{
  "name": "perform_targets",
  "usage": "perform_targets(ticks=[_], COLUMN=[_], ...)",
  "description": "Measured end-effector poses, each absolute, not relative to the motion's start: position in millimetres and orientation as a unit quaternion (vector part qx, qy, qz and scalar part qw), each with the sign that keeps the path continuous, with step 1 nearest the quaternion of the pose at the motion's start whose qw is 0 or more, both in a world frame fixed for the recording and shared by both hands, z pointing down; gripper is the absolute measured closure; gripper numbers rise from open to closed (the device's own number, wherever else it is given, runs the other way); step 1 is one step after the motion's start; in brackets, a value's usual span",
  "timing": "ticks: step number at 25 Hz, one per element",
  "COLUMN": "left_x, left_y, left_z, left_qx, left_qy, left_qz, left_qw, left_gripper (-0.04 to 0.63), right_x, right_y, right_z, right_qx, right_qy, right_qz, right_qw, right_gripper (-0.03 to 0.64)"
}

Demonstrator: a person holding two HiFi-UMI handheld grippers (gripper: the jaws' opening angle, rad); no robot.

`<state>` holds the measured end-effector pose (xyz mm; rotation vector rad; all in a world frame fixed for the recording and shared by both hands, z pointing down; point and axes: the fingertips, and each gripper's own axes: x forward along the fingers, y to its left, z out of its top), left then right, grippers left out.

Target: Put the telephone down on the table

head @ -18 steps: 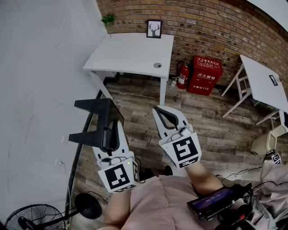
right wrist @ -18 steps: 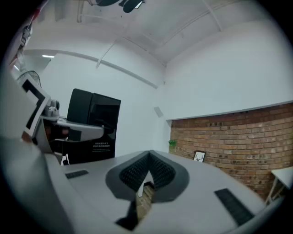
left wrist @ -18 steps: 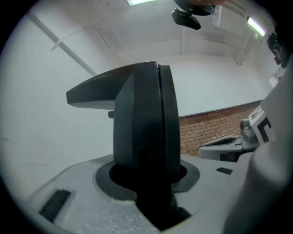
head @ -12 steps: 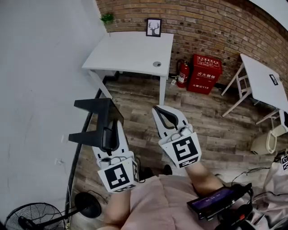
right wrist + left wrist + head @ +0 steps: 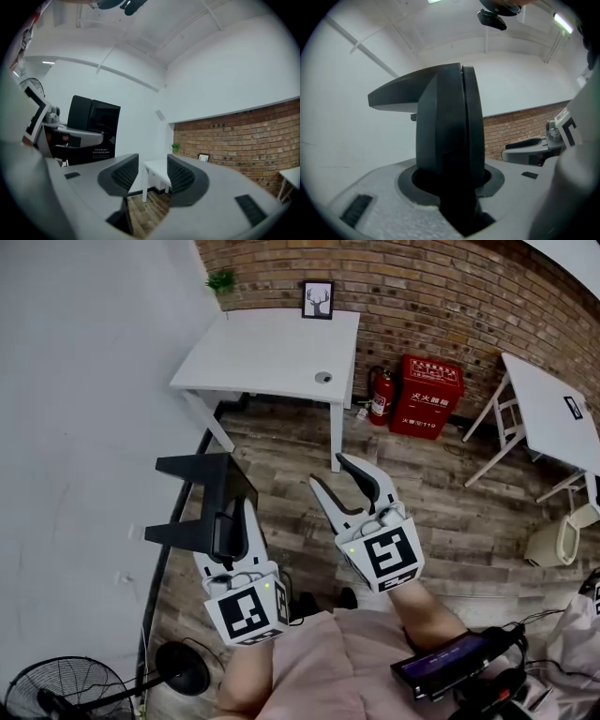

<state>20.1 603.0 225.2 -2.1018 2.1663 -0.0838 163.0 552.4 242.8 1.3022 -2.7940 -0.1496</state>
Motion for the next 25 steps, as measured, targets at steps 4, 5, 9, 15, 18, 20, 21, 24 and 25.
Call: perform_targets(ticks=[4, 5, 9, 15, 18, 20, 21, 24, 25], left_x=[30, 31, 37, 30, 19, 11, 7, -6, -10], left_y=[600, 598, 587, 554, 531, 513, 503, 469, 458], left_z=[231, 234, 241, 252, 257, 260, 262, 263, 263], left_qx=[-0.69, -0.689, -0.689, -0.691, -0.695, -0.703, -0.708, -0.728, -0.736], left_qy=[0.721, 0.722, 0.723, 0.721, 0.717, 0.709, 0.704, 0.684, 0.676], left_qz=[-0.027, -0.027, -0.034, -0.041, -0.044, -0.044, -0.043, -0.04, -0.038], left_qw=[0.056, 0.053, 0.046, 0.039, 0.034, 0.03, 0.028, 0.021, 0.019], left_gripper=[0.431, 0.431, 0.431, 0.431, 0.431, 0.431, 0.431, 0.431, 0.431], right_x=[175, 178, 188, 180, 168, 157, 150, 132, 127], right_y=[547, 545, 532, 498, 475, 458, 449, 422, 413], right_z=[246, 248, 257, 272, 276, 280, 281, 285, 285], right_qx=[0.421, 0.421, 0.425, 0.422, 0.42, 0.417, 0.414, 0.407, 0.406], right_qy=[-0.905, -0.905, -0.903, -0.905, -0.906, -0.907, -0.908, -0.911, -0.912], right_qz=[-0.045, -0.047, -0.044, -0.028, -0.024, -0.029, -0.027, -0.025, -0.027], right_qw=[0.028, 0.029, 0.035, 0.043, 0.044, 0.049, 0.051, 0.055, 0.055], right_gripper=[0.414, 0.414, 0.414, 0.414, 0.414, 0.414, 0.413, 0.411, 0.411])
